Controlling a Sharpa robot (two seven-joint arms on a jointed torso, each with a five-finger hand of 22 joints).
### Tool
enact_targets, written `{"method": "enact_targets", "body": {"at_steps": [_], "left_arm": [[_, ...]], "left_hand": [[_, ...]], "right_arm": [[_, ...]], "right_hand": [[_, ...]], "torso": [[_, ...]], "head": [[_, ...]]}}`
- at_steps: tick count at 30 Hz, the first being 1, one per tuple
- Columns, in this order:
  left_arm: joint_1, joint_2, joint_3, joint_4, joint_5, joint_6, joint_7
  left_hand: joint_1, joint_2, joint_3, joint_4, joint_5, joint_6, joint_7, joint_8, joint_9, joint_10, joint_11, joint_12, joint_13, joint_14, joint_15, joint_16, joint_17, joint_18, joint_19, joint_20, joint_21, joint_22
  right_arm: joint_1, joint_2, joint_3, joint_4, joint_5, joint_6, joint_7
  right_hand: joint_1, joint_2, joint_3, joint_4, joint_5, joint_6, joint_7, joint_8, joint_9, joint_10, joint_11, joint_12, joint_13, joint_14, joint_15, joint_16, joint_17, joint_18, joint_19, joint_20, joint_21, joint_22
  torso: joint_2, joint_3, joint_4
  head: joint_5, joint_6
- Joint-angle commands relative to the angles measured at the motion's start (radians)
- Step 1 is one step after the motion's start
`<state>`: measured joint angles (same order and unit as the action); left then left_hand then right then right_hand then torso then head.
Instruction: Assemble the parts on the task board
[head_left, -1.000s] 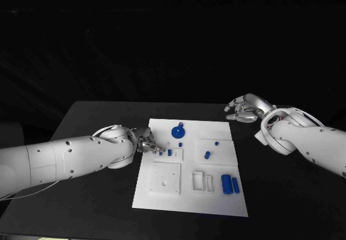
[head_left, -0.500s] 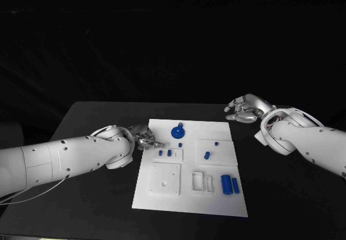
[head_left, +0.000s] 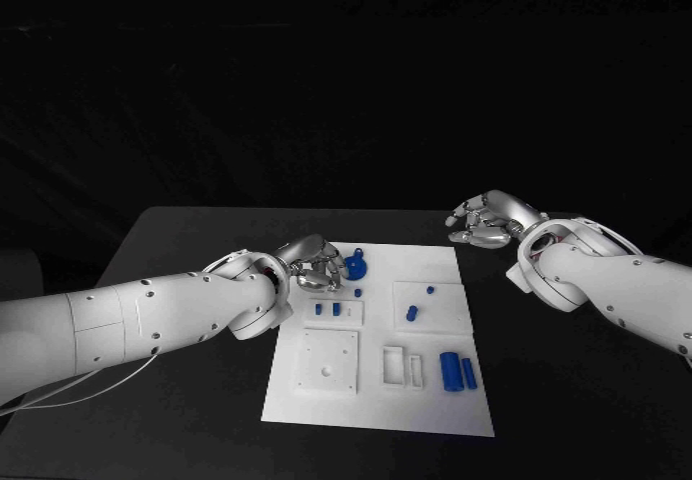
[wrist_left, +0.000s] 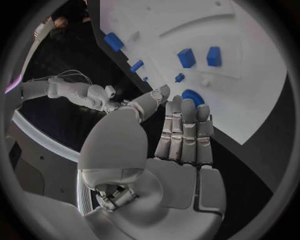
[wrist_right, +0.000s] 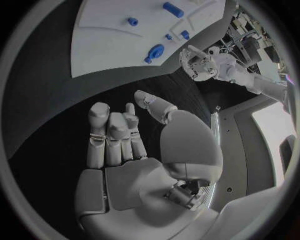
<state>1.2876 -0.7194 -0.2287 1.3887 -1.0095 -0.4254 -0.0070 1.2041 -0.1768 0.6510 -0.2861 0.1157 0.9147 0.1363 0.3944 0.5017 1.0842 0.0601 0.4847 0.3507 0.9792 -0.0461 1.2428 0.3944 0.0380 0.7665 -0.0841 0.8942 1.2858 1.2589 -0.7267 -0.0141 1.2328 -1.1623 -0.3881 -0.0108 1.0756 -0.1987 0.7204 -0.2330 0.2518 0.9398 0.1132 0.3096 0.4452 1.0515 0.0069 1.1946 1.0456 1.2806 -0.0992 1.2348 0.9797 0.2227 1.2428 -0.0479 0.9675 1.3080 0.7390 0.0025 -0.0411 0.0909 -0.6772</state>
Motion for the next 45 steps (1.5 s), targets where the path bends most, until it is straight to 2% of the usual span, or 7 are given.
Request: {"method": "enact_targets", "body": {"at_steps": [1,8,17,24,27,34,45], "left_arm": [[0.002,0.018,0.002,-0.009,-0.127,-0.024,0.089],[0.006,0.069,0.002,-0.052,-0.289,0.04,0.037],[0.008,0.136,0.002,-0.117,-0.407,0.128,-0.01],[0.007,0.168,0.0,-0.153,-0.445,0.15,-0.024],[0.007,0.18,-0.001,-0.173,-0.451,0.147,-0.023],[0.005,0.198,-0.002,-0.2,-0.46,0.155,-0.02],[0.0,0.21,-0.003,-0.225,-0.472,0.177,-0.019]], "left_hand": [[0.023,0.0,0.008,-0.002,-0.002,-0.003,-0.004,-0.008,-0.003,0.01,0.008,-0.054,-0.028,0.007,0.007,0.002,0.002,-0.004,0.012,-0.054,-0.005,0.006],[0.043,0.0,0.005,-0.001,0.005,0.008,-0.005,-0.022,-0.009,0.02,0.021,-0.157,-0.07,0.033,0.017,0.034,0.016,0.016,0.042,-0.045,0.009,0.023],[0.038,0.005,0.002,0.002,0.004,0.012,-0.005,-0.032,-0.012,0.026,0.027,-0.211,-0.087,0.045,0.023,0.048,0.02,0.028,0.058,-0.039,0.015,0.03],[0.014,-0.005,-0.01,0.012,-0.018,0.008,-0.002,-0.042,-0.015,0.024,0.031,-0.242,-0.097,0.051,0.026,0.055,0.022,0.032,0.069,-0.037,0.018,0.033],[0.002,-0.019,-0.015,0.022,-0.053,0.002,0.001,-0.048,-0.017,0.011,0.038,-0.263,-0.107,0.052,0.031,0.057,0.021,0.037,0.073,-0.032,0.018,0.033],[0.006,-0.023,-0.013,0.027,-0.056,0.002,0.001,-0.051,-0.018,0.009,0.041,-0.281,-0.115,0.055,0.035,0.059,0.021,0.043,0.077,-0.028,0.018,0.034],[0.019,-0.009,-0.011,0.028,-0.055,0.014,-0.002,-0.05,-0.017,0.037,0.036,-0.29,-0.119,0.068,0.03,0.077,0.027,0.051,0.09,-0.029,0.027,0.039]], "right_arm": [[0.0,0.002,0.0,0.0,-0.008,0.011,0.007],[0.0,0.005,0.0,0.001,-0.008,0.011,0.007],[0.0,0.009,0.0,0.002,-0.008,0.011,0.007],[0.0,0.01,0.0,0.002,-0.008,0.012,0.007],[0.0,0.012,0.0,0.002,-0.008,0.012,0.007],[0.0,0.013,0.0,0.002,-0.008,0.012,0.007],[0.0,0.014,0.0,0.004,-0.008,0.012,0.008]], "right_hand": [[-0.007,0.001,-0.005,0.0,0.003,-0.001,0.008,-0.005,0.0,-0.002,0.002,0.003,-0.002,0.005,-0.002,-0.007,0.001,0.039,-0.001,-0.009,0.0,0.015],[-0.007,0.0,-0.005,0.0,0.004,-0.001,0.008,-0.005,0.0,-0.002,0.002,0.003,-0.002,0.005,-0.002,-0.007,0.001,0.039,-0.001,-0.009,0.0,0.015],[-0.008,0.0,-0.006,0.001,0.007,-0.001,0.008,-0.005,0.0,-0.002,0.002,0.003,-0.002,0.005,-0.001,-0.007,0.001,0.039,-0.001,-0.009,0.0,0.015],[-0.009,0.0,-0.006,0.002,0.011,-0.001,0.009,-0.005,0.0,-0.002,0.002,0.003,-0.002,0.005,-0.001,-0.007,0.001,0.039,-0.001,-0.009,0.0,0.015],[-0.009,0.0,-0.006,0.002,0.012,-0.001,0.008,-0.005,0.0,-0.002,0.002,0.003,-0.002,0.005,-0.001,-0.007,0.001,0.039,-0.001,-0.009,0.0,0.015],[-0.009,0.0,-0.006,0.002,0.013,-0.001,0.008,-0.005,0.0,-0.002,0.002,0.003,-0.002,0.005,-0.001,-0.007,0.001,0.039,-0.001,-0.009,0.0,0.015],[-0.009,0.0,-0.006,0.002,0.015,-0.001,0.009,-0.005,0.0,-0.002,0.002,0.003,-0.002,0.006,-0.001,-0.007,0.001,0.039,-0.001,-0.009,0.0,0.015]], "torso": [[0.0,0.0007,-0.0008],[0.001,0.001,-0.0014],[0.001,0.0002,-0.0012],[0.001,-0.0006,-0.0008],[0.002,-0.0006,-0.0001],[0.001,-0.0004,-0.0005],[0.0,0.0001,0.0017]], "head": [[-0.002,0.003],[-0.004,0.005],[-0.006,0.003],[-0.009,0.001],[-0.01,-0.001],[-0.011,-0.002],[-0.013,-0.006]]}}
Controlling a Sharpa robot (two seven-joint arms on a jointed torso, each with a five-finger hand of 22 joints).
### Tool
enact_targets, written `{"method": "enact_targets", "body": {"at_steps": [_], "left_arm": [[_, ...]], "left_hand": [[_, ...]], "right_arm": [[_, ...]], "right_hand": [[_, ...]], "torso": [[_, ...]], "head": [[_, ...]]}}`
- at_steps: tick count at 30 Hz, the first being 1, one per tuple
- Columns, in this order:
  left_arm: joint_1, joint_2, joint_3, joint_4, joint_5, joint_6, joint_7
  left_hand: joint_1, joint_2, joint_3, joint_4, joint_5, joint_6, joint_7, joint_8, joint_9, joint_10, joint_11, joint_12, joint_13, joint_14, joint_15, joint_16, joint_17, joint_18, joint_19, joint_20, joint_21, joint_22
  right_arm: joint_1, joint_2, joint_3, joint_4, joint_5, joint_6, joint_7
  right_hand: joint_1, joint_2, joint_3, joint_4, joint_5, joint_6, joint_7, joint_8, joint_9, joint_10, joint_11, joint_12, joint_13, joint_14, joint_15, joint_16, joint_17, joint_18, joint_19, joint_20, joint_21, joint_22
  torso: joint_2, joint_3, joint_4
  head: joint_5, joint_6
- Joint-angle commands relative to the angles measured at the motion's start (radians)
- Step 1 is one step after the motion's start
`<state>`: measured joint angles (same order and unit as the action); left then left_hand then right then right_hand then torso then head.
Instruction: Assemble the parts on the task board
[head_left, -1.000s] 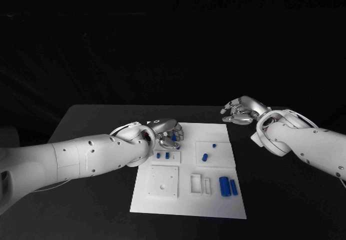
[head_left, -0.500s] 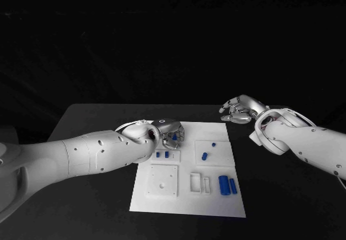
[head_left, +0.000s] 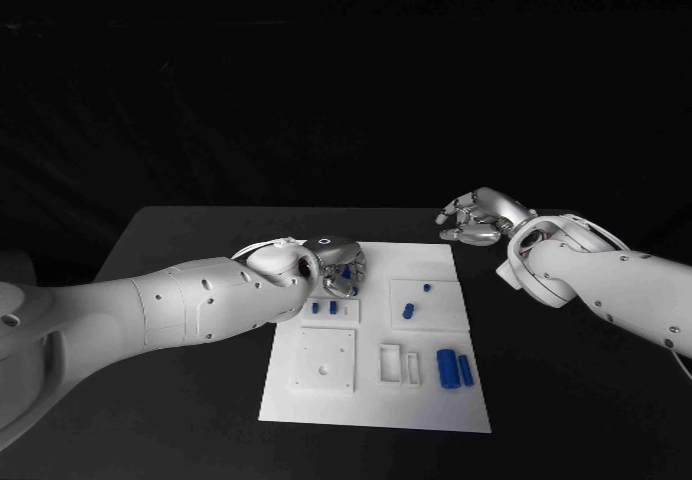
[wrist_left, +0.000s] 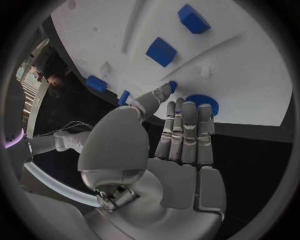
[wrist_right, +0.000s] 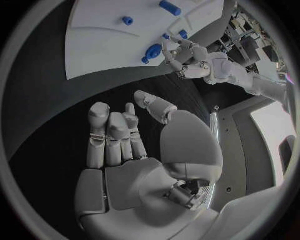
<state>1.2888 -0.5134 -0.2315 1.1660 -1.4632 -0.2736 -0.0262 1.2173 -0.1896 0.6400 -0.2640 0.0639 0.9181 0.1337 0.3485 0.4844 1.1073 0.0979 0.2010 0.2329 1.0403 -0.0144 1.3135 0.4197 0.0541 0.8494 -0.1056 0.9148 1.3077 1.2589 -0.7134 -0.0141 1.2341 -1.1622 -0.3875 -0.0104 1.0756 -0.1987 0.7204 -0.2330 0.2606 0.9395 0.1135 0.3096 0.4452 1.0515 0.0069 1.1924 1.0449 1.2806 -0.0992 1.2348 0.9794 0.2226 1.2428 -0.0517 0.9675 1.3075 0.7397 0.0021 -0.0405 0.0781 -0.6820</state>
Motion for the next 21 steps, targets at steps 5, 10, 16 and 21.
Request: {"method": "enact_targets", "body": {"at_steps": [5,10,16,21], "left_arm": [[-0.005,0.009,0.0,-0.011,-0.024,0.033,0.001],[-0.011,0.011,0.0,-0.013,-0.025,0.036,0.003],[-0.019,0.017,-0.001,-0.018,-0.025,0.031,0.008],[-0.026,0.022,-0.001,-0.026,-0.025,0.029,0.011]], "left_hand": [[0.006,0.009,-0.005,0.005,-0.004,0.019,-0.003,-0.003,0.002,0.039,-0.009,-0.006,0.0,0.013,-0.008,0.025,0.009,0.037,0.014,-0.012,0.015,0.02],[0.006,0.012,-0.008,0.003,-0.004,0.027,-0.005,-0.002,0.002,0.052,-0.013,-0.007,0.001,0.016,-0.012,0.037,0.013,0.037,0.018,-0.016,0.021,0.021],[0.005,0.015,-0.01,0.003,-0.004,0.03,-0.006,-0.004,0.002,0.063,-0.017,-0.006,0.002,0.02,-0.016,0.049,0.017,0.037,0.023,-0.02,0.028,0.021],[0.004,0.02,-0.011,0.005,-0.004,0.032,-0.007,-0.005,0.002,0.071,-0.02,-0.005,0.003,0.023,-0.019,0.057,0.019,0.037,0.028,-0.023,0.033,0.021]], "right_arm": [[0.0,0.002,0.0,0.004,-0.008,0.012,0.007],[0.0,0.002,0.0,0.003,-0.008,0.012,0.007],[0.0,0.003,0.0,0.004,-0.008,0.012,0.007],[0.0,0.004,0.0,0.003,-0.008,0.012,0.008]], "right_hand": [[-0.01,0.0,-0.007,0.002,0.006,-0.001,0.008,-0.005,0.0,-0.002,0.002,0.006,-0.002,0.006,-0.001,-0.007,0.002,0.039,-0.001,-0.005,0.0,0.016],[-0.01,0.0,-0.007,0.002,0.007,-0.001,0.008,-0.005,0.0,-0.002,0.002,0.006,-0.002,0.006,-0.001,-0.007,0.002,0.039,-0.001,-0.005,0.0,0.016],[-0.01,0.001,-0.007,0.002,0.007,-0.001,0.008,-0.005,0.0,-0.002,0.002,0.006,-0.002,0.006,-0.001,-0.007,0.002,0.039,0.0,-0.005,0.0,0.016],[-0.01,0.001,-0.007,0.002,0.008,0.0,0.008,-0.005,0.0,-0.002,0.002,0.006,-0.002,0.006,-0.001,-0.007,0.002,0.039,0.0,-0.005,0.0,0.016]], "torso": [[0.0,0.0003,0.001],[-0.001,0.0002,0.0009],[-0.001,0.0003,0.0012],[-0.001,0.0002,0.0011]], "head": [[-0.001,-0.002],[-0.001,-0.004],[-0.002,-0.005],[-0.002,-0.005]]}}
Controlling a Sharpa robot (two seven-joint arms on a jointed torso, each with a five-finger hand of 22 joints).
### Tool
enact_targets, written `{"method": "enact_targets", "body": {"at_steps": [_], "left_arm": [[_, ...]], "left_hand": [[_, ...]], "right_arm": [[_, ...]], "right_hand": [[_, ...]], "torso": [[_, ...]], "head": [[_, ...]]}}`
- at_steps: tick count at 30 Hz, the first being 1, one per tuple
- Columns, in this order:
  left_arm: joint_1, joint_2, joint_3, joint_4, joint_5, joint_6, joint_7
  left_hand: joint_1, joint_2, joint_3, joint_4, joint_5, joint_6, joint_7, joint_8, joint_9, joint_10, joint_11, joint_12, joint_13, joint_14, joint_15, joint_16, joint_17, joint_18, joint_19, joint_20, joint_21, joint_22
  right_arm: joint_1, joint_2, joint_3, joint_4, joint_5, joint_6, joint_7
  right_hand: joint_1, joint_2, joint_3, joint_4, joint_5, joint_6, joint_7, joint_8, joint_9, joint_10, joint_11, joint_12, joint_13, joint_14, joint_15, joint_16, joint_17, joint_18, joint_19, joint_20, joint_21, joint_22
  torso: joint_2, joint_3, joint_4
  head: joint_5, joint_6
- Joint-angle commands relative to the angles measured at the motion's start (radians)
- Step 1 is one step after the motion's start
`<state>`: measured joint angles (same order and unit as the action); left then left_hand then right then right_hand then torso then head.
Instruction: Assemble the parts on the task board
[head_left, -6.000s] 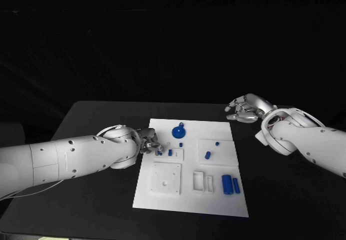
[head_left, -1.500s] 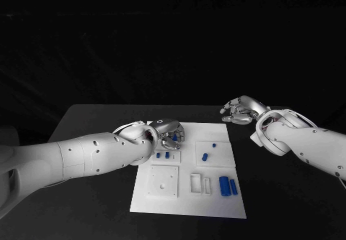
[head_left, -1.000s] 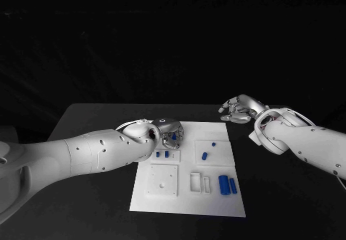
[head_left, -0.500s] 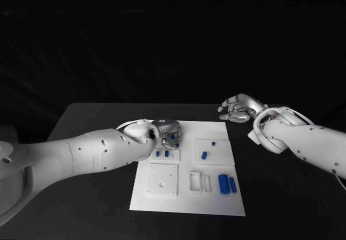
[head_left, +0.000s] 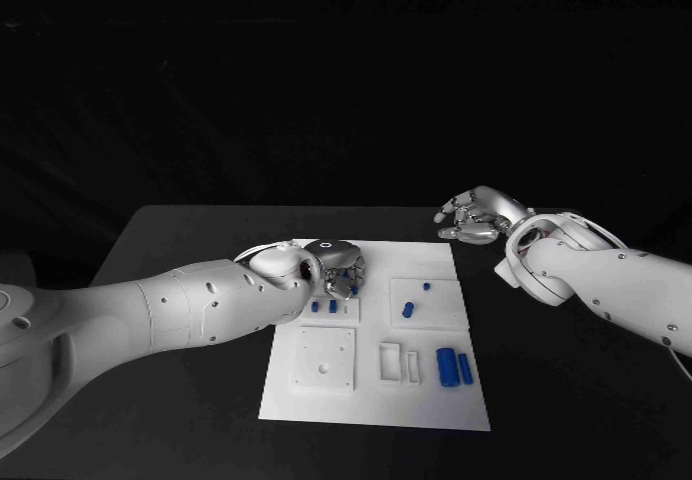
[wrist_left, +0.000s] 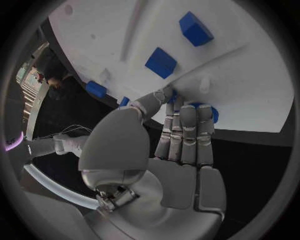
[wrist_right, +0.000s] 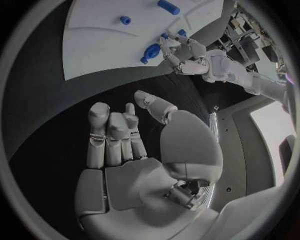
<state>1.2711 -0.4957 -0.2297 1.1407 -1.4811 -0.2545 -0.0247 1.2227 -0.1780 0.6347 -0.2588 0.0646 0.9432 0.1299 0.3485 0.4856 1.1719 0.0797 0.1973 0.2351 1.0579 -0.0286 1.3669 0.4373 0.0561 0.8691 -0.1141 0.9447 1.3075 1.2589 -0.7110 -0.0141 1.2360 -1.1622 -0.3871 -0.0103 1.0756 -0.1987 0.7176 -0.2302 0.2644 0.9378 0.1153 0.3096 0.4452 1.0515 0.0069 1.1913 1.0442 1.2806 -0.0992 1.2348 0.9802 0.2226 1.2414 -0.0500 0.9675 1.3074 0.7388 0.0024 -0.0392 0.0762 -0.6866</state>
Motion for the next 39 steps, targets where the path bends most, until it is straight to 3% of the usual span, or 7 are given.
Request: {"method": "enact_targets", "body": {"at_steps": [1,11,24,39], "left_arm": [[-0.009,0.005,-0.003,-0.002,-0.007,0.01,0.01],[-0.011,0.011,-0.003,-0.015,-0.019,0.027,0.009],[-0.017,0.018,-0.004,-0.024,-0.048,0.032,0.006],[-0.02,0.01,-0.004,-0.017,-0.057,-0.037,0.022]], "left_hand": [[-0.002,0.011,-0.006,0.0,-0.004,0.008,-0.003,-0.005,0.0,0.007,-0.002,-0.001,0.001,0.005,-0.005,0.004,0.002,0.035,0.009,-0.014,0.004,0.021],[-0.007,0.03,-0.004,0.009,-0.004,0.016,-0.006,-0.005,0.001,0.016,-0.005,-0.001,0.003,0.012,-0.009,0.014,0.003,0.036,0.014,-0.018,0.01,0.02],[0.0,0.062,-0.002,0.005,-0.003,0.072,-0.025,0.011,0.008,0.08,-0.034,0.021,0.018,0.07,-0.038,0.048,0.009,0.042,0.052,-0.041,0.042,0.019],[0.003,0.082,0.005,-0.011,0.007,0.104,-0.035,0.014,0.008,0.11,-0.047,0.022,0.023,0.102,-0.05,0.057,0.007,0.044,0.078,-0.055,0.057,0.017]], "right_arm": [[0.0,0.001,0.0,0.001,-0.008,0.012,0.008],[0.0,0.001,0.0,0.001,-0.008,0.012,0.008],[0.0,0.002,0.0,0.001,-0.008,0.012,0.008],[0.0,0.001,0.0,0.004,-0.009,0.01,0.009]], "right_hand": [[-0.01,0.001,-0.005,0.0,0.004,0.001,0.006,-0.005,0.0,-0.002,0.002,0.007,-0.001,0.006,-0.001,-0.007,0.001,0.039,0.001,-0.007,0.0,0.016],[-0.01,0.001,-0.005,0.0,0.005,0.001,0.006,-0.005,0.0,-0.001,0.002,0.007,-0.001,0.006,-0.001,-0.007,0.001,0.039,0.001,-0.007,0.0,0.016],[-0.011,0.001,-0.005,0.0,0.005,0.002,0.006,-0.005,0.0,-0.001,0.002,0.007,-0.001,0.006,-0.001,-0.007,0.001,0.039,0.001,-0.007,0.0,0.016],[-0.012,0.002,-0.006,0.001,0.006,0.002,0.006,-0.005,0.0,-0.001,0.002,0.007,-0.001,0.006,-0.001,-0.007,0.001,0.039,0.001,-0.007,0.0,0.016]], "torso": [[0.0,-0.0002,-0.0004],[0.001,0.0004,-0.0009],[0.0,0.0002,-0.0008],[0.0,0.0009,0.0]], "head": [[-0.001,0.0],[-0.001,-0.003],[-0.003,-0.006],[-0.001,-0.003]]}}
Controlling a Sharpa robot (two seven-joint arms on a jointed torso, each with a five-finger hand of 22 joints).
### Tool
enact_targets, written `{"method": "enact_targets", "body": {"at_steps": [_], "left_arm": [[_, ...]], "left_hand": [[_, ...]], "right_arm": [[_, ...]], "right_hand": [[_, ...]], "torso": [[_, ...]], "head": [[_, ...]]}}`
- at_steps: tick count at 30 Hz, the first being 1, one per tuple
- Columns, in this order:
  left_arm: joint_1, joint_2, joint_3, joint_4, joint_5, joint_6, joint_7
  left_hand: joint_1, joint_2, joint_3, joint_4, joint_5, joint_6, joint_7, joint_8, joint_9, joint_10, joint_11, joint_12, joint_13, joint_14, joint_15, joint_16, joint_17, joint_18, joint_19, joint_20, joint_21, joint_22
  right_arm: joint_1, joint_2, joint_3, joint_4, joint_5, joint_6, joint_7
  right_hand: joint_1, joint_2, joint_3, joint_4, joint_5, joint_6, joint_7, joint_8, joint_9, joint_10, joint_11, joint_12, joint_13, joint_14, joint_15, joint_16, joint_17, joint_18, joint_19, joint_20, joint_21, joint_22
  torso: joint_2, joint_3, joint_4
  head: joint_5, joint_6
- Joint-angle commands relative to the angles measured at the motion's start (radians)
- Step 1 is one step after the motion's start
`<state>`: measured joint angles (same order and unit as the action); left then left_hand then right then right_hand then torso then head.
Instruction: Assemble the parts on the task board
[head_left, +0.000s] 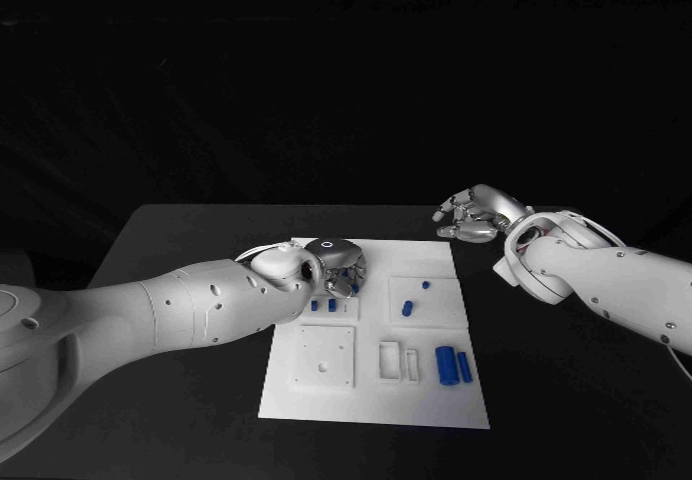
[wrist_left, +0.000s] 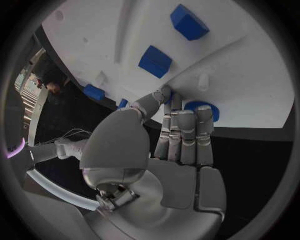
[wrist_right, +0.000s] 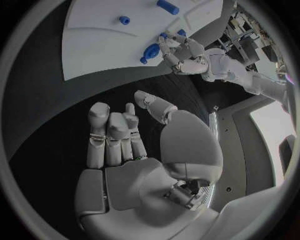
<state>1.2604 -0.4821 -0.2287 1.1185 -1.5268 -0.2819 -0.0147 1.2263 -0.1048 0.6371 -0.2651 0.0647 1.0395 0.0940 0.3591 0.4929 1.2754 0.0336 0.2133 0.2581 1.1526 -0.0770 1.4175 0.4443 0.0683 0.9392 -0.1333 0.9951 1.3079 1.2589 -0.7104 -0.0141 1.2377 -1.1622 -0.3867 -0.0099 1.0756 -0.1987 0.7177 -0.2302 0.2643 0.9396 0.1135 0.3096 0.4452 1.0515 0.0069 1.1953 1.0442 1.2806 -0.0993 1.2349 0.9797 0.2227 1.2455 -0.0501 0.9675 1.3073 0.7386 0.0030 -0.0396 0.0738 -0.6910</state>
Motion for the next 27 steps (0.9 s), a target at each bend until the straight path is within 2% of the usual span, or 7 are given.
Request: {"method": "enact_targets", "body": {"at_steps": [1,10,14,16,18,21,27], "left_arm": [[-0.01,-0.006,-0.005,0.008,-0.01,-0.016,0.013],[-0.011,-0.037,-0.003,0.043,0.039,-0.075,0.033],[-0.011,-0.06,0.006,0.066,0.061,-0.094,0.037],[-0.011,-0.067,0.03,0.072,0.078,-0.098,0.038],[-0.011,-0.08,0.038,0.086,0.092,-0.104,0.038],[-0.011,-0.093,0.059,0.097,0.11,-0.097,0.034],[-0.011,-0.143,0.071,0.129,0.115,-0.062,0.019]], "left_hand": [[0.0,0.009,0.003,-0.005,0.008,0.009,0.001,0.003,0.001,0.007,-0.001,0.006,0.0,0.008,-0.002,0.007,0.0,0.032,0.009,-0.036,0.007,0.016],[-0.004,0.008,0.006,-0.007,0.015,0.016,-0.001,0.003,0.001,0.013,-0.003,0.004,0.001,0.015,-0.004,0.007,-0.002,0.032,0.016,-0.039,0.009,0.015],[-0.006,0.006,0.007,-0.007,0.018,0.019,-0.002,0.003,0.001,0.016,-0.004,0.003,0.001,0.017,-0.005,0.006,-0.003,0.032,0.019,-0.04,0.009,0.014],[-0.007,0.006,0.007,-0.007,0.018,0.02,-0.003,0.003,0.001,0.016,-0.004,0.003,0.001,0.018,-0.005,0.006,-0.003,0.032,0.019,-0.041,0.01,0.014],[-0.007,0.005,0.007,-0.007,0.019,0.02,-0.003,0.002,0.001,0.017,-0.004,0.002,0.001,0.018,-0.005,0.006,-0.003,0.032,0.02,-0.041,0.01,0.014],[-0.008,0.005,0.008,-0.007,0.019,0.021,-0.003,0.002,0.001,0.018,-0.004,0.002,0.001,0.019,-0.006,0.006,-0.004,0.032,0.021,-0.042,0.01,0.014],[-0.009,0.004,0.008,-0.008,0.02,0.022,-0.003,0.002,0.001,0.019,-0.005,0.001,0.001,0.02,-0.006,0.005,-0.004,0.032,0.022,-0.042,0.01,0.014]], "right_arm": [[0.0,0.0,0.0,0.002,-0.009,0.009,0.009],[0.0,-0.002,0.0,0.002,-0.009,0.009,0.01],[0.0,-0.002,0.0,0.002,-0.009,0.009,0.01],[0.0,-0.003,0.0,0.002,-0.009,0.009,0.01],[0.0,-0.004,0.0,0.002,-0.009,0.009,0.01],[0.0,-0.005,0.0,0.003,-0.009,0.01,0.009],[0.0,-0.009,0.0,0.003,-0.009,0.011,0.008]], "right_hand": [[-0.012,0.002,-0.006,0.001,0.006,0.0,0.008,-0.005,0.0,-0.001,0.002,0.003,-0.001,0.006,-0.001,-0.007,0.002,0.039,-0.003,-0.007,0.0,0.016],[-0.012,0.002,-0.007,0.001,0.007,0.0,0.008,-0.005,0.001,-0.001,0.002,0.003,-0.001,0.006,-0.001,-0.007,0.002,0.039,-0.003,-0.007,0.0,0.016],[-0.012,0.002,-0.007,0.001,0.007,0.0,0.008,-0.005,0.001,-0.001,0.002,0.003,-0.001,0.006,-0.001,-0.007,0.002,0.039,-0.003,-0.007,0.0,0.016],[-0.012,0.002,-0.007,0.0,0.007,0.0,0.008,-0.005,0.001,-0.001,0.002,0.004,-0.001,0.006,-0.002,-0.007,0.002,0.039,-0.003,-0.007,0.0,0.016],[-0.012,0.002,-0.007,0.0,0.008,0.0,0.008,-0.005,0.001,-0.001,0.002,0.004,-0.001,0.006,-0.002,-0.007,0.002,0.039,-0.003,-0.007,0.0,0.016],[-0.012,0.002,-0.007,0.0,0.008,0.0,0.008,-0.005,0.001,-0.001,0.002,0.004,-0.001,0.006,-0.002,-0.007,0.002,0.039,-0.003,-0.007,0.0,0.016],[-0.011,0.002,-0.007,0.0,0.008,0.0,0.008,-0.005,0.001,-0.001,0.002,0.004,-0.001,0.006,-0.002,-0.007,0.002,0.039,-0.003,-0.007,0.0,0.016]], "torso": [[0.0,0.0004,0.0002],[-0.001,-0.0001,0.0003],[-0.001,-0.0003,0.0018],[-0.001,-0.0002,0.0023],[-0.001,-0.0003,0.0025],[0.0,-0.0007,0.0024],[-0.002,-0.0008,0.0036]], "head": [[0.002,0.002],[0.002,0.005],[0.003,0.008],[0.004,0.009],[0.005,0.01],[0.006,0.011],[0.006,0.011]]}}
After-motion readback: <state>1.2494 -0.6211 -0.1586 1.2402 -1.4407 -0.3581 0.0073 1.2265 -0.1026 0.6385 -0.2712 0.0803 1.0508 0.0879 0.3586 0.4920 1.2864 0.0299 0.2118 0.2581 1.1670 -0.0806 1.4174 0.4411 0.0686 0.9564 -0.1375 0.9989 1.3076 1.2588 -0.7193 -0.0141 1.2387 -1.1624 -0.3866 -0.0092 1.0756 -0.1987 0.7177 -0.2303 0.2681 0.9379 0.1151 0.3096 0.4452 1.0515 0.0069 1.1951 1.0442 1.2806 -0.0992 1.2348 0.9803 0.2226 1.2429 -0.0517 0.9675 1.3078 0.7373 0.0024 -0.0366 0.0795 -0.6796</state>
